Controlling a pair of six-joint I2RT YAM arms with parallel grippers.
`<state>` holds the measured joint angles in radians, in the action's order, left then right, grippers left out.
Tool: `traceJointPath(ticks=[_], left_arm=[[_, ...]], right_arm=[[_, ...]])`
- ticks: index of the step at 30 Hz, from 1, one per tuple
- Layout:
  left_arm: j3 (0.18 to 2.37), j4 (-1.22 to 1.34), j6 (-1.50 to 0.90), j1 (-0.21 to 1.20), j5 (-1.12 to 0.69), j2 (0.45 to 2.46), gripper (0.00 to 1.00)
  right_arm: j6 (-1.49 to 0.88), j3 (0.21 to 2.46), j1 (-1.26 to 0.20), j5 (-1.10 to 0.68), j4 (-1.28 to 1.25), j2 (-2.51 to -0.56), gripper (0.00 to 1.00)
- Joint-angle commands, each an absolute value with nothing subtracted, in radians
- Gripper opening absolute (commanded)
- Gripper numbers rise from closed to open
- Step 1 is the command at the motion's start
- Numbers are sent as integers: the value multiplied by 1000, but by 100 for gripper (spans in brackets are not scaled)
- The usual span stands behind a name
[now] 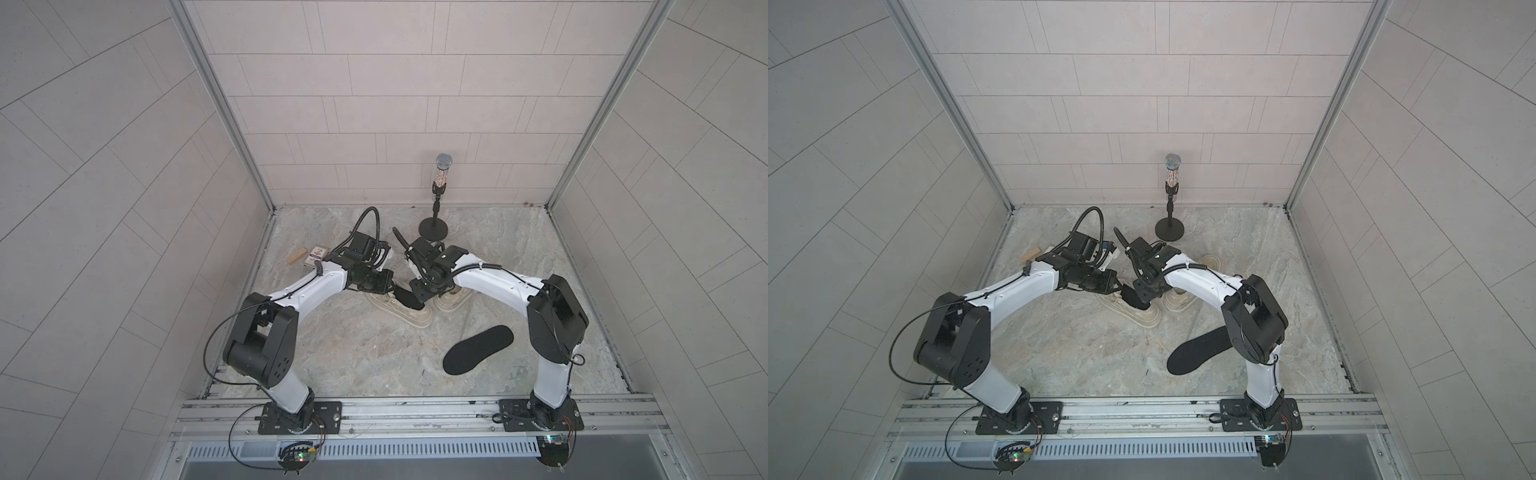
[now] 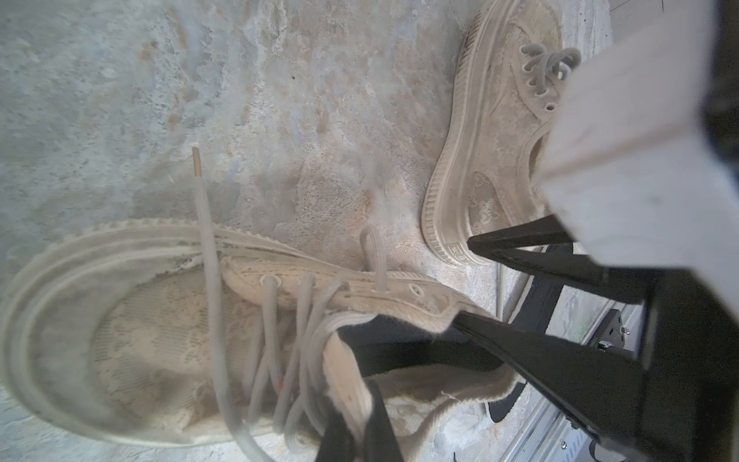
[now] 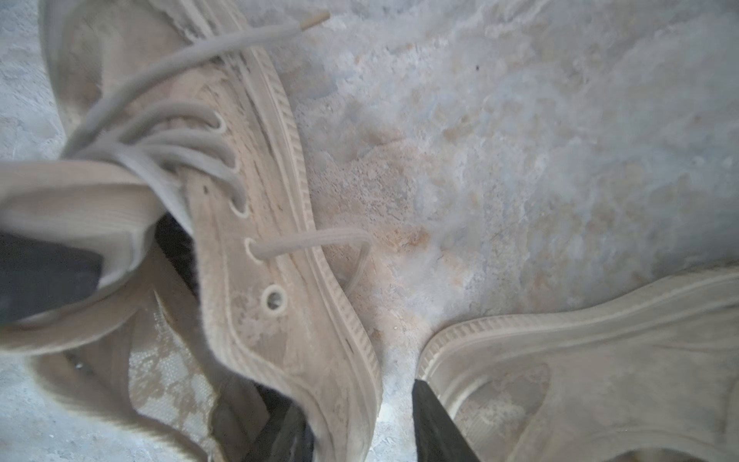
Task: Insert the insole into the shoe
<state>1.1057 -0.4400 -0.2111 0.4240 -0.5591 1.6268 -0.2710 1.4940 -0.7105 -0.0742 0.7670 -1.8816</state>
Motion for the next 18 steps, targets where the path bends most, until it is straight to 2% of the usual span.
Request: traceJointPath(ticks=[1, 8, 13, 18], left_arm=[[1135, -433, -178, 429, -566, 1629, 0], [1146, -430, -174, 430, -531, 1626, 0], [1163, -439, -153, 429, -481, 1623, 0], [1176, -451, -136, 430, -472, 1644, 0]], right_arm=[[-235, 1478, -709, -49, 798, -1946, 40], [-275, 1341, -726, -46, 782, -1964, 39], [-356, 1345, -744, -173, 812, -1936, 37], [-373, 1450, -728, -183, 873, -1893, 49]])
